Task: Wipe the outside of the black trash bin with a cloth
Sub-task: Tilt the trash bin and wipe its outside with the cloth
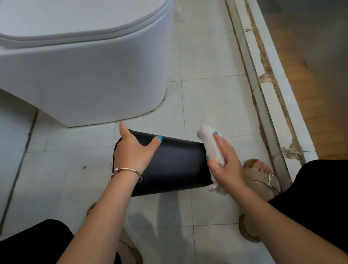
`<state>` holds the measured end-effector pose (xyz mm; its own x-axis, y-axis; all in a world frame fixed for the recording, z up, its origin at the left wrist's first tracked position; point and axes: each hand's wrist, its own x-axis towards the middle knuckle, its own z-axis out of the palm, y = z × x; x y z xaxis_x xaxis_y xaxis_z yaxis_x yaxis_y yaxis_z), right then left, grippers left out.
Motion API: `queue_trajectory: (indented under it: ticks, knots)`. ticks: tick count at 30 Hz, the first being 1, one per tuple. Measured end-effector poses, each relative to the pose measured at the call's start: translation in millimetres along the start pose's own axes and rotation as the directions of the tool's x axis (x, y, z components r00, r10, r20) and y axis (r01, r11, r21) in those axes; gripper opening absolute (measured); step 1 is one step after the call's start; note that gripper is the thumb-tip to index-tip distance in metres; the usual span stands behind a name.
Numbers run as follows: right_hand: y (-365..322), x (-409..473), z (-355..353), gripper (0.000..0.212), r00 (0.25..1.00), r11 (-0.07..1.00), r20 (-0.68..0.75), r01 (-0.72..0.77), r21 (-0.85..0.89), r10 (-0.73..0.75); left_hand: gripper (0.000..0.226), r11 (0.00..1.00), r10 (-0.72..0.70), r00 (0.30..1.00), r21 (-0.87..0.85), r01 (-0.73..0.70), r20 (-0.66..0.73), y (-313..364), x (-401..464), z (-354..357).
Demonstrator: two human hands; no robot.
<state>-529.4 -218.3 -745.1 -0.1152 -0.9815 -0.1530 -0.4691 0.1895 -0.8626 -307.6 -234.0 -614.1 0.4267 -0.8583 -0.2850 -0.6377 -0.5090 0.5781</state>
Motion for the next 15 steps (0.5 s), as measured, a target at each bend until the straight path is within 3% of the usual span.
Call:
queue_trajectory:
  ticks: [8, 15]
  knots:
    - [-10.5, -3.6, -0.4, 0.067, 1.0, 1.0, 0.005, -0.019, 0.007, 0.019, 0.1, 0.999, -0.036, 0.999, 0.009, 0.036, -0.007, -9.4, -4.3, -0.2]
    - [-26.1, -3.2, -1.0, 0.061, 0.994, 0.98, 0.017, -0.107, 0.17, 0.106, 0.096, 0.996, -0.077, 0.996, -0.054, 0.075, -0.04, -29.4, -8.3, -8.1]
